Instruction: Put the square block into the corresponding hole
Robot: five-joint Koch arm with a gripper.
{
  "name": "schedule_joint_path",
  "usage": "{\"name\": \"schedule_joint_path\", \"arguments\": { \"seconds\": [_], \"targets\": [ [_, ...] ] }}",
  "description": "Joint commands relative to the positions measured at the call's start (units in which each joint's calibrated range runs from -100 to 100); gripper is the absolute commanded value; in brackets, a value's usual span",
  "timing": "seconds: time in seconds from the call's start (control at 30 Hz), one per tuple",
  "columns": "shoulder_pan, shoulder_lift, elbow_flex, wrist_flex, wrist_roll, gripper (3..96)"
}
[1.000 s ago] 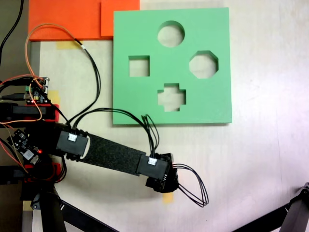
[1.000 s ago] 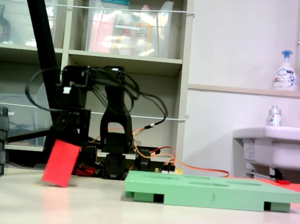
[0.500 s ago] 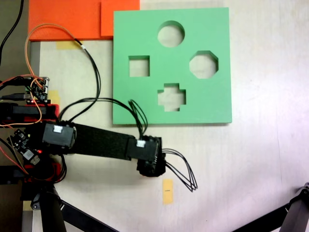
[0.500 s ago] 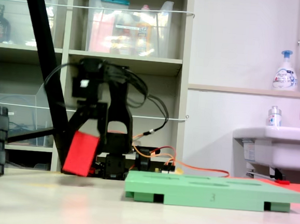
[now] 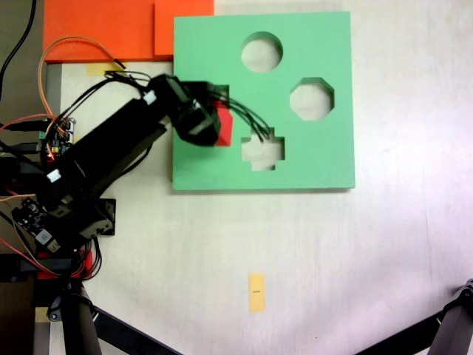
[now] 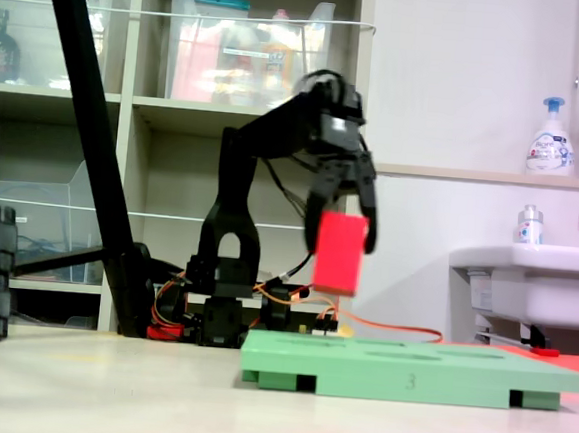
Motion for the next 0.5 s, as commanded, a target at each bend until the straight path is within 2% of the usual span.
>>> {"name": "schedule_joint_path", "arguments": {
  "seconds": [0.03,0.5],
  "targets": [
    [2.25,6.36,8.73,-2.35,2.78,21.6],
    [5.08,22.57,15.31,-2.35,5.18,21.6]
  ]
}}
